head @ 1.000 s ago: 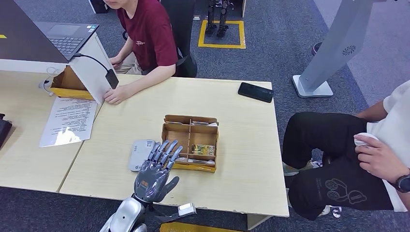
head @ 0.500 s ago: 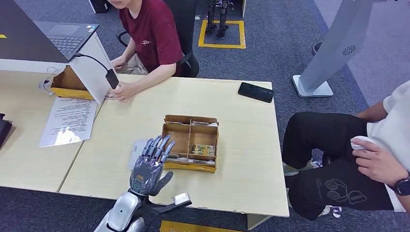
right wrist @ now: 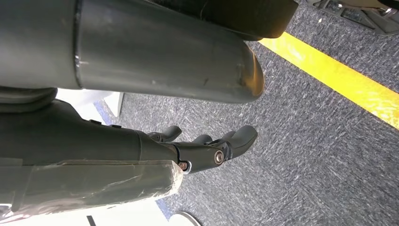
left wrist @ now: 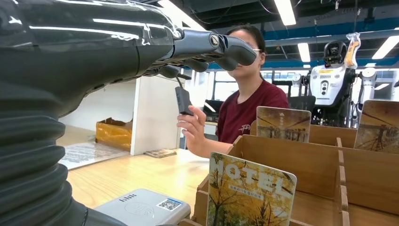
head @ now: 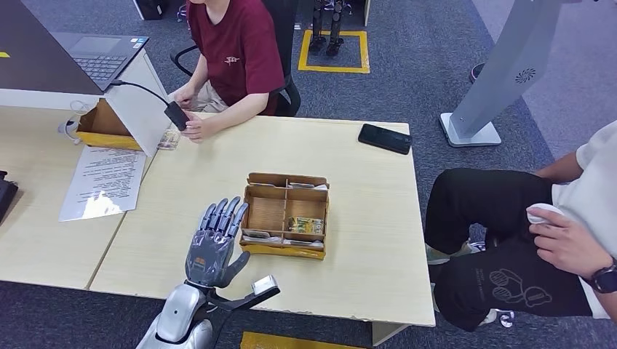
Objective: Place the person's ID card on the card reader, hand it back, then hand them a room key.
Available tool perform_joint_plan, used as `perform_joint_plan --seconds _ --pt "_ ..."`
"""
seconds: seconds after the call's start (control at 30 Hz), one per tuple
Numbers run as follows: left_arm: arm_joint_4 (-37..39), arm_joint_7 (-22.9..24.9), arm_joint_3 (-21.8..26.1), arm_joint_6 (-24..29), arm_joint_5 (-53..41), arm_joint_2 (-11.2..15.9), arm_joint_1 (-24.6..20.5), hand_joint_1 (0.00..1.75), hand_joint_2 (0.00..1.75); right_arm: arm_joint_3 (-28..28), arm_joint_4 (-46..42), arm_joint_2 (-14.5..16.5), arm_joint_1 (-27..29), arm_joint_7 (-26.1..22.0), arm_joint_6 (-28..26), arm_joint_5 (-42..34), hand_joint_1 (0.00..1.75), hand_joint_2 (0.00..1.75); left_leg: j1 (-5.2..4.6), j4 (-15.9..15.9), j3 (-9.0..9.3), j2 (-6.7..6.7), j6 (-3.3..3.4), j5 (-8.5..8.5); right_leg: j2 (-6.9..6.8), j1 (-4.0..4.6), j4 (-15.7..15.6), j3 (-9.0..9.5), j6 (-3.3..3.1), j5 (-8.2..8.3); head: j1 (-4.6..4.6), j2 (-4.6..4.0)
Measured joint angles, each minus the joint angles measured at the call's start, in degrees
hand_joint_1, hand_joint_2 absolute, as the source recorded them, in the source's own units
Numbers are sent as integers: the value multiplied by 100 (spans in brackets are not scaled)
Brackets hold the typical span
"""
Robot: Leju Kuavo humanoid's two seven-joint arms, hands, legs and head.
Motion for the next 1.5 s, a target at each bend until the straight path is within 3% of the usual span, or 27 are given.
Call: perform_joint_plan --seconds 0.67,1.5 --pt "174 -261 86 0 99 -210 -58 0 175 -17 0 9 -7 -4 -9 54 0 0 0 0 0 0 0 0 0 0 0 0 0 0 0 0" --pt "377 -384 298 0 222 -263 -118 0 175 -53 0 12 -11 -35 -7 138 0 0 0 0 0 0 0 0 -1 0 0 0 0 0 1 0"
